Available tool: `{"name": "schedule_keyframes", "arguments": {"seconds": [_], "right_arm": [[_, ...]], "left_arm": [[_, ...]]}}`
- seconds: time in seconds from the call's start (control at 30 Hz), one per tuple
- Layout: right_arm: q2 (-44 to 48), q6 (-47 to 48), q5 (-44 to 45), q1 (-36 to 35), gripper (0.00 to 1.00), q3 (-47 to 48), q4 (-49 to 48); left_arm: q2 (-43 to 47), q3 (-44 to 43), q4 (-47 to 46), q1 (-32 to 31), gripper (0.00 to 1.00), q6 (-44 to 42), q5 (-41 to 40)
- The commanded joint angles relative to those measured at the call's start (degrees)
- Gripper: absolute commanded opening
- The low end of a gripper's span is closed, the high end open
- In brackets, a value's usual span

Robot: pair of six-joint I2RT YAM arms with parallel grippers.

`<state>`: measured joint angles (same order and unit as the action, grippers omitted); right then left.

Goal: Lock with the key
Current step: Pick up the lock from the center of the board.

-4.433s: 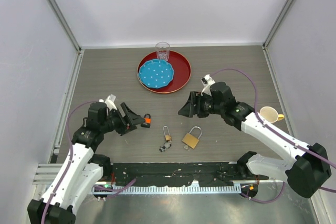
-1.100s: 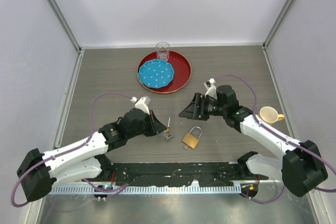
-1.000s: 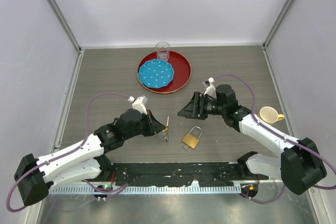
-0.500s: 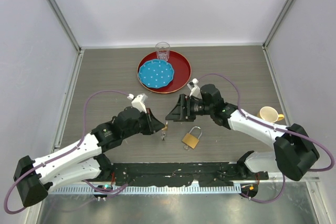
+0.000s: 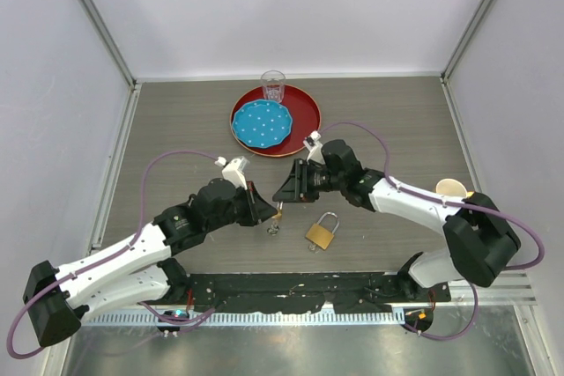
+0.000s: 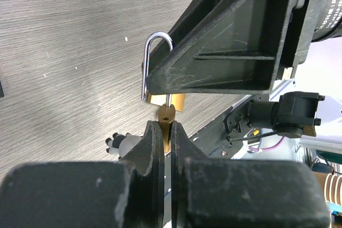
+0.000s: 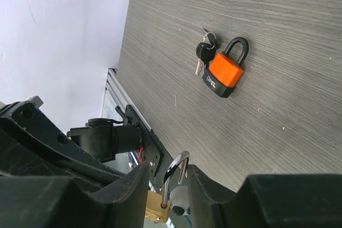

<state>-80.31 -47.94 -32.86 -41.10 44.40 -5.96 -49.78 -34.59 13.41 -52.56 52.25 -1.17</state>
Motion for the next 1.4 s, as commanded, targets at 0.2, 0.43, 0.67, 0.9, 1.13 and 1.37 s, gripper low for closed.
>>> {"name": "schedule_keyframes", "arguments": {"seconds": [0.2,0.43,0.67,0.9,1.13,1.37], "right_arm": [[-2.3,-1.45,-0.45,-0.82,0.09,2.53,-4.76],[2.43,-2.42,1.39,-0.82,0.02,0.43,-7.4],[8.41,-3.65,3.68,-0.82,0.02,-1.68,-10.48],[12.02,-4.09,4.47,-0.82,0.02,-2.22,-11.98],[12.46,-4.88,5.88,-0.91,0.02,-0.28,-9.43],[13.87,-6.9,8.6,-0.82,0.02,-0.28,-8.63]], "left_arm": [[0.91,-2.59,-1.28,-0.18,0.0,-1.01,0.38],[3.02,-2.85,1.18,-0.27,0.0,-1.62,-1.81],[7.93,-2.68,0.04,-0.18,0.75,-2.59,-2.35],[13.56,-0.57,-4.09,-0.18,0.84,-2.94,-2.08],[10.24,-1.97,-6.2,-0.18,0.82,-4.61,0.82],[1.19,-4.61,-9.54,-0.18,0.64,-6.46,3.37]]}}
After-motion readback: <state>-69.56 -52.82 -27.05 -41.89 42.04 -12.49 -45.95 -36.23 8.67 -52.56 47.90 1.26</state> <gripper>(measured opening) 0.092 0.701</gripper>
